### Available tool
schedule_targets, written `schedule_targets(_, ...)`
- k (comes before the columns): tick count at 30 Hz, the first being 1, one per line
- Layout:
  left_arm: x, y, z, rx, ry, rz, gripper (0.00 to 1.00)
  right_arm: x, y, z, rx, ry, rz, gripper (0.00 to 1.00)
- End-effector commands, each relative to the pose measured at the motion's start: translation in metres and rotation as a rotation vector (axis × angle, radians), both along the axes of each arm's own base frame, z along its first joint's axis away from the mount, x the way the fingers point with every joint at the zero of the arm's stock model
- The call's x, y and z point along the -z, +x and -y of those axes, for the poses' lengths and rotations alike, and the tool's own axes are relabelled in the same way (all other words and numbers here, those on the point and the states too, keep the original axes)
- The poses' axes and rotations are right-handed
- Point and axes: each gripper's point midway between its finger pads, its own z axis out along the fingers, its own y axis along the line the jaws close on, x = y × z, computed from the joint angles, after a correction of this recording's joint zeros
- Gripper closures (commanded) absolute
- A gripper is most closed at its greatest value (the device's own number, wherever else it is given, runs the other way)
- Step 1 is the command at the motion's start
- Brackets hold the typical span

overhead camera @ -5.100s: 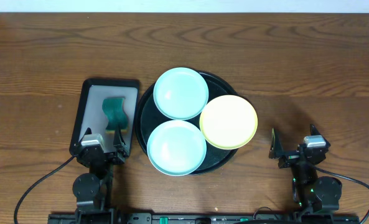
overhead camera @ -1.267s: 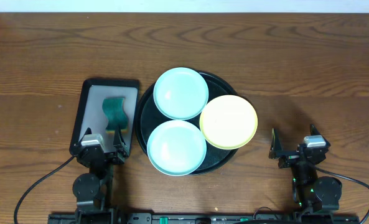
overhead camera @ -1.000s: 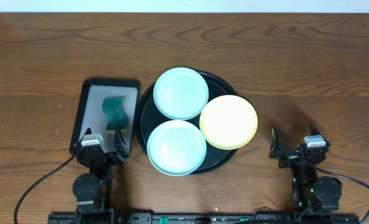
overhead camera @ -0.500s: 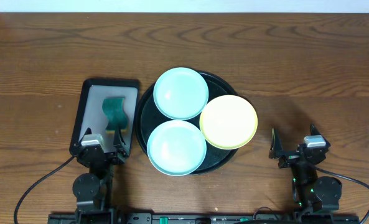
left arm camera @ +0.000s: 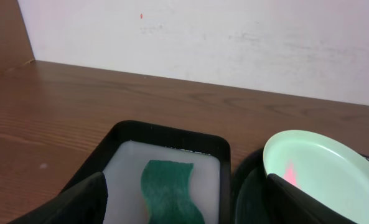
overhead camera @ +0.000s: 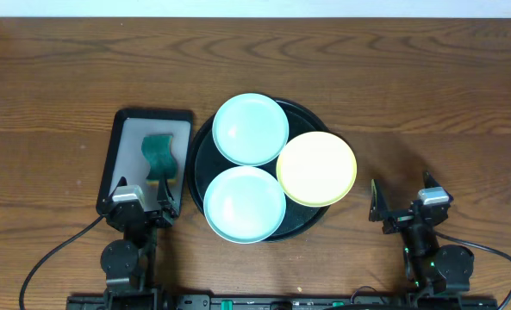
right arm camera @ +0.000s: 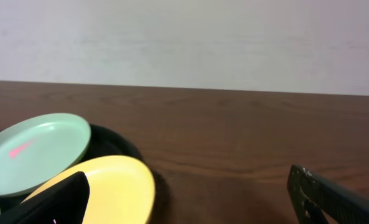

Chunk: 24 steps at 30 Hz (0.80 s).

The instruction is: Clean dirty plates on tray and stack at the side

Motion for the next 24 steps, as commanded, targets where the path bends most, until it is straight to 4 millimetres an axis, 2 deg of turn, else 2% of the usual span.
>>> schedule_targets(1,0.014,-0.002,-0.002,-0.011,0.016,-0.047,0.20,-0.013,-0.004,-0.006,-0.039,0.028,0.002,0.01)
schedule_targets(7,0.012,-0.001,-0.002,-0.012,0.016,-0.039,0.20,-0.058,-0.021,-0.007,-0.043,0.029,-0.027,0.01)
schedule_targets(11,0.000,-0.002,-0.001,-0.008,0.017,-0.016,0.20,-0.087,-0.021,-0.009,-0.052,0.022,-0.099,0.01)
schedule_targets(18,-0.054,-0.013,0.002,0.003,-0.024,0.038,0.20,-0.126,0.002,-0.034,-0.205,0.044,-0.277,0.01)
schedule_targets(24,-0.103,-0.022,0.010,0.044,-0.034,-0.051,0.20,-0.135,0.022,-0.041,-0.240,0.079,-0.519,0.01)
